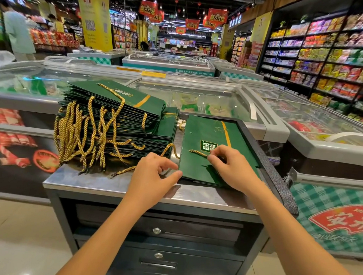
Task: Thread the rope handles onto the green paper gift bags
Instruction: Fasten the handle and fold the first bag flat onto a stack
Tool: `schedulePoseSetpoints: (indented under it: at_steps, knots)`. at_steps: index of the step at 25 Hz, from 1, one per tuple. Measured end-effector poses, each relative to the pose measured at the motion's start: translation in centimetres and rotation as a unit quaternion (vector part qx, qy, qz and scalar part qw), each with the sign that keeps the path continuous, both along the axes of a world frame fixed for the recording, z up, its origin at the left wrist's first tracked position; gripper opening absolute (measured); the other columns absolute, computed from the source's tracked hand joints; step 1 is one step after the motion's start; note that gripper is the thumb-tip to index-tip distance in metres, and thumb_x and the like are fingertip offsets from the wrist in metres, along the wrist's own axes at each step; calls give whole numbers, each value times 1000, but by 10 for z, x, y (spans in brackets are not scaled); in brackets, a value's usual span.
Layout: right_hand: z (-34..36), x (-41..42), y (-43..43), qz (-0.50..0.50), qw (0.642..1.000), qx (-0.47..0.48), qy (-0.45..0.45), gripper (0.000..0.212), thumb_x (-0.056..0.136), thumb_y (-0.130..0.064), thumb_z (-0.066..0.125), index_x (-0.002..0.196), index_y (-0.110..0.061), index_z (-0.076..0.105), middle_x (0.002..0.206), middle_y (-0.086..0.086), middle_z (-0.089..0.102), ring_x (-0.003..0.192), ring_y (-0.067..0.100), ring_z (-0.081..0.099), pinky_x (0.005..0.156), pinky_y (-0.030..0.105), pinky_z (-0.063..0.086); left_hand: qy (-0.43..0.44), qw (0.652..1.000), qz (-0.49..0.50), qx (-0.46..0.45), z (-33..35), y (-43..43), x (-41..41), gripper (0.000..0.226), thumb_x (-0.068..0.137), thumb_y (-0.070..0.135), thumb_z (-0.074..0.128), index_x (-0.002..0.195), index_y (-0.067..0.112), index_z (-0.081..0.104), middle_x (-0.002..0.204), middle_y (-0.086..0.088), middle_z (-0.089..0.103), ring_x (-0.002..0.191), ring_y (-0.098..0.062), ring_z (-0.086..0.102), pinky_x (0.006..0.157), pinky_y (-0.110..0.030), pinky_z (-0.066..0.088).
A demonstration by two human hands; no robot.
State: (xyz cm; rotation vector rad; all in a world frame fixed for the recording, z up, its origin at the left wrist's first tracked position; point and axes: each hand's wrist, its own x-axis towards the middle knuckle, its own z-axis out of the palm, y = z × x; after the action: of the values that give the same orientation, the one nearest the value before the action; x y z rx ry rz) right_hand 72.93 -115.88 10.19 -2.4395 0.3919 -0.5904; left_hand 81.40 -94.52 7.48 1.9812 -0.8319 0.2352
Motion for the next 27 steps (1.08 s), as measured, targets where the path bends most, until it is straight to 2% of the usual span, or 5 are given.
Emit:
schedulePoseSetpoints:
  at_steps: [8, 11, 14, 18, 27]
  knots:
    - [-2, -53, 16, 33, 999, -17, 3, 11, 99, -31, 63, 92, -23, 66, 87, -8, 69, 71, -2, 59, 63, 11, 42, 108, 979, -9, -172, 6, 10, 3, 11, 96, 13, 63, 100, 21, 69, 96, 3, 68, 85, -3, 62, 73, -20, 53]
    - [9, -62, 15, 30, 999, -26, 10, 11, 96, -35, 66, 88, -26, 68, 82, -8, 70, 72, 1, 63, 63, 18, 46, 137, 987, -41, -68, 13, 5, 6, 17, 96, 17, 64, 112, 19, 70, 97, 4, 70, 88, -10, 68, 83, -34, 60]
    - [23, -52, 7, 37, 999, 26, -14, 9, 95, -28, 70, 89, -22, 72, 78, -4, 75, 69, 10, 71, 66, 25, 55, 27, 988, -45, 148, 26, -7, 6, 35, 96, 30, 61, 129, 19, 64, 103, 8, 69, 94, -14, 65, 91, -37, 55]
    - [32, -12, -1, 45, 994, 100, -29, 8, 94, -17, 71, 98, -14, 77, 79, -1, 78, 66, 15, 74, 61, 22, 53, -40, 966, -31, 254, 35, -33, 15, 36, 100, 22, 51, 135, 21, 62, 117, -4, 70, 106, -23, 64, 93, -43, 54]
    - [3, 34, -14, 38, 989, 133, -45, 7, 90, -20, 72, 90, -21, 79, 83, -1, 77, 80, 18, 72, 83, 43, 61, 57, 992, -63, 97, 9, -34, 27, 28, 97, 26, 62, 124, 28, 69, 90, 12, 66, 73, -1, 55, 67, -26, 46]
